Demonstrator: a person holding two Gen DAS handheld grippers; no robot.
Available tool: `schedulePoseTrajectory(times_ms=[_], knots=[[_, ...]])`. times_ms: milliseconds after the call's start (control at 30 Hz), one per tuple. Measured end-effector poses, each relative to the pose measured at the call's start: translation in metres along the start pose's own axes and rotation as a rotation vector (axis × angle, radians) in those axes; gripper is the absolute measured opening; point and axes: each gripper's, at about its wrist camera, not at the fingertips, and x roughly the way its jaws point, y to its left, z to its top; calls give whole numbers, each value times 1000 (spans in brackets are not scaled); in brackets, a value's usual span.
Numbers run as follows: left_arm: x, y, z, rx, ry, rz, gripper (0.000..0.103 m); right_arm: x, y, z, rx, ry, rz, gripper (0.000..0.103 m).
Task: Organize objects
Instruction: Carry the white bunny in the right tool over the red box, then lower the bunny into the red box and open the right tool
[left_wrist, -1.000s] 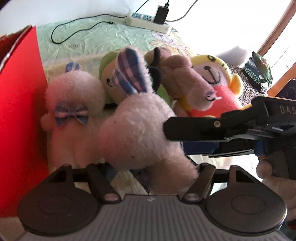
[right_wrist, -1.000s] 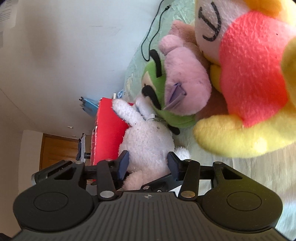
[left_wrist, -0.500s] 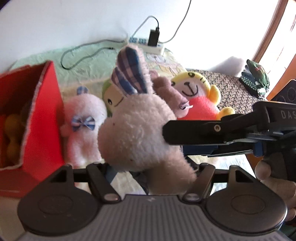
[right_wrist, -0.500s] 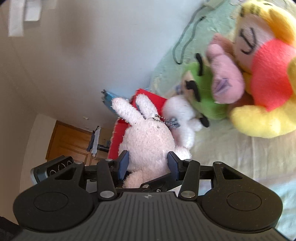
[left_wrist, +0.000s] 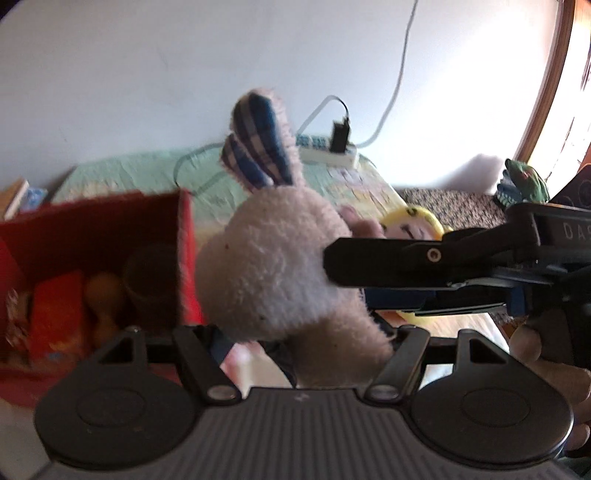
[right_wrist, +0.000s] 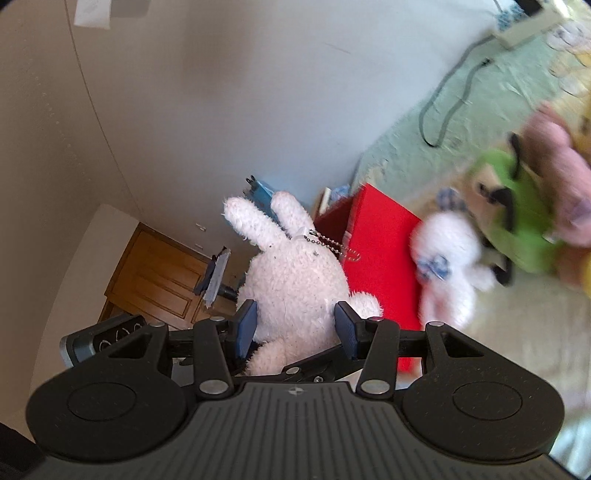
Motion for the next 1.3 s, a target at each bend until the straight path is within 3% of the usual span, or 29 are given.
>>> schedulePoseTrajectory(times_ms=[333, 567, 733, 1000, 1300], knots=[[-25, 118, 19, 11, -22, 69, 72, 117, 38, 4, 44, -20, 27, 51], [-22, 195, 13, 5, 44, 146, 72, 198, 42, -5, 149, 8, 26, 51], [-8, 239, 8, 1, 125, 172, 72, 237, 26, -12, 306, 27, -8, 51], [13, 275, -1, 9, 187, 234, 70, 264, 13, -11, 386, 45, -122, 50], [15, 267, -7, 106, 176, 268, 73, 261, 8, -10, 392, 52, -218, 50]])
